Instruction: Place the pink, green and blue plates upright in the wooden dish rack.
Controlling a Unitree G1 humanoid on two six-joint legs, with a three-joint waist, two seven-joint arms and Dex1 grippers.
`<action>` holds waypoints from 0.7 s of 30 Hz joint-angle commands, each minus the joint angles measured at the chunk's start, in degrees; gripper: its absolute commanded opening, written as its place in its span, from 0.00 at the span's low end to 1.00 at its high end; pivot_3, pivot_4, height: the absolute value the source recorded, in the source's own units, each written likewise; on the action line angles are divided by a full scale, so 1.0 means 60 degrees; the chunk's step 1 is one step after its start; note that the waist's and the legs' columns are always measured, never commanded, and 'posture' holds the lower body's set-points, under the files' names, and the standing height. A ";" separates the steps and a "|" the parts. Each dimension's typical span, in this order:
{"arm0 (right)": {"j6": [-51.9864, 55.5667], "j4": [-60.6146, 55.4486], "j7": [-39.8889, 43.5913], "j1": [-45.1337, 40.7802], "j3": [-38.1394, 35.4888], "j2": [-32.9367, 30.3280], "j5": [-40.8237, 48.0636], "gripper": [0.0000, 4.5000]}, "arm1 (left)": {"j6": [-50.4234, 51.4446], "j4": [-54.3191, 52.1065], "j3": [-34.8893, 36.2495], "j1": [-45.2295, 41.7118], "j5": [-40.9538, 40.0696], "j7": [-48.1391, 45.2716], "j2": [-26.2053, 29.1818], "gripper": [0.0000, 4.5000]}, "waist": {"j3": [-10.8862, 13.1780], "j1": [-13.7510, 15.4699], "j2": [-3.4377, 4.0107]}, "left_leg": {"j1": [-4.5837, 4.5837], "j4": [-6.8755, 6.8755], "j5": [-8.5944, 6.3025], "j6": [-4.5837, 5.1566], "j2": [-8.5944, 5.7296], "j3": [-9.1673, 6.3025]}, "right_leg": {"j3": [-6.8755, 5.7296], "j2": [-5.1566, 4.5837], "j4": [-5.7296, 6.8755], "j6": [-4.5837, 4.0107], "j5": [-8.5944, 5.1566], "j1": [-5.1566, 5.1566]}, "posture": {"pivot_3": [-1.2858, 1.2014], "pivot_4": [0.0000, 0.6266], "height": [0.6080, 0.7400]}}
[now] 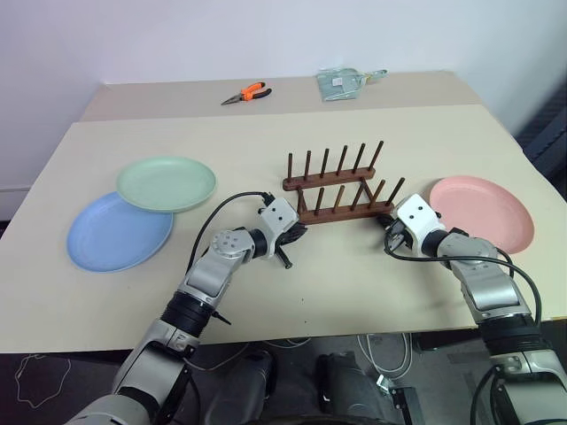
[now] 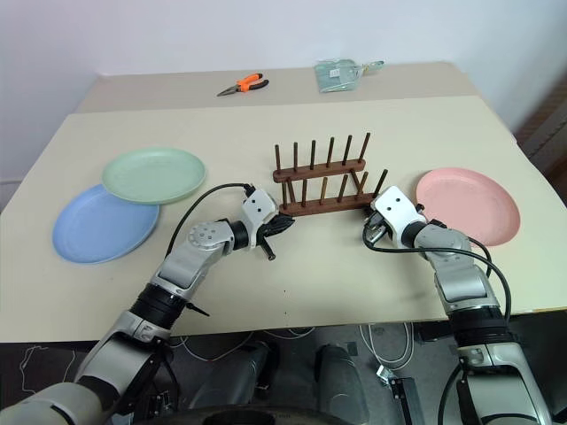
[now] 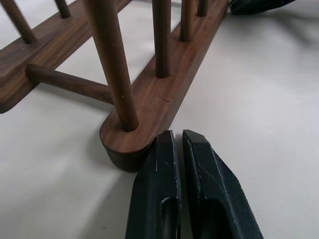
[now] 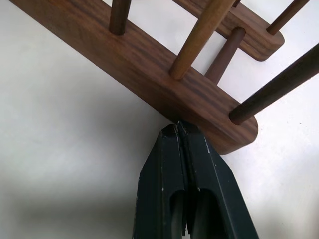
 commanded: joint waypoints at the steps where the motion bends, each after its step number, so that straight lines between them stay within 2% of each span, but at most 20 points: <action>1: 0.0080 -0.0723 0.0186 0.0345 -0.0493 -0.0321 0.0264 0.12 | 0.0009 0.0396 0.0142 0.0158 0.0379 0.0289 0.0135 0.04 | 0.0000 0.0006 0.0000 | 0.0000 0.0000 0.0000 0.0000 0.0000 0.0000 | 0.0001 0.0000 0.0000 0.0000 0.0000 0.0000 | 0.52 0.24 0.91; 2: 0.0139 -0.1001 0.0242 0.0558 -0.0679 -0.0521 0.0298 0.18 | -0.0042 0.0463 0.0189 0.0151 0.0435 0.0446 0.0120 0.04 | -0.0001 0.0016 0.0003 | 0.0000 0.0000 0.0000 0.0000 0.0000 0.0000 | 0.0000 0.0000 0.0000 0.0001 0.0000 0.0000 | 0.52 0.24 0.91; 8: 0.0487 -0.2417 0.0322 0.1678 -0.1794 -0.1556 0.0299 0.86 | -0.0219 0.0567 0.0358 0.0118 0.0458 0.0654 0.0086 0.04 | -0.0008 -0.0022 0.0011 | -0.0001 0.0002 -0.0003 0.0000 0.0000 0.0000 | 0.0001 -0.0001 -0.0001 0.0003 0.0001 0.0002 | 0.52 0.24 0.91; 12: 0.0812 -0.2717 0.0072 0.2319 -0.2307 -0.2142 -0.0121 0.86 | -0.0368 -0.0537 0.0376 0.0483 -0.0241 -0.0288 0.0119 0.04 | -0.0011 -0.0025 0.0017 | -0.0002 -0.0003 -0.0003 0.0001 0.0001 0.0001 | 0.0001 -0.0003 -0.0002 0.0005 0.0000 0.0000 | 0.52 0.24 0.91; 18: 0.1247 -0.1891 -0.0751 0.2246 -0.2056 -0.2071 -0.0855 0.86 | 0.0059 -0.2213 0.0396 0.0883 -0.1159 -0.1369 0.0136 0.04 | -0.0004 0.0034 0.0014 | -0.0018 0.0007 -0.0007 0.0002 0.0000 0.0003 | 0.0003 -0.0005 -0.0004 0.0001 -0.0002 -0.0009 | 0.52 0.24 0.91; 21: 0.1345 -0.1405 -0.1111 0.2010 -0.1924 -0.1990 -0.1056 0.67 | 0.0324 -0.2672 0.0460 0.0917 -0.1438 -0.1552 0.0124 0.04 | -0.0005 0.0029 0.0016 | -0.0022 0.0014 -0.0009 0.0005 -0.0001 0.0004 | 0.0003 -0.0007 -0.0006 -0.0002 -0.0003 -0.0007 | 0.52 0.24 0.91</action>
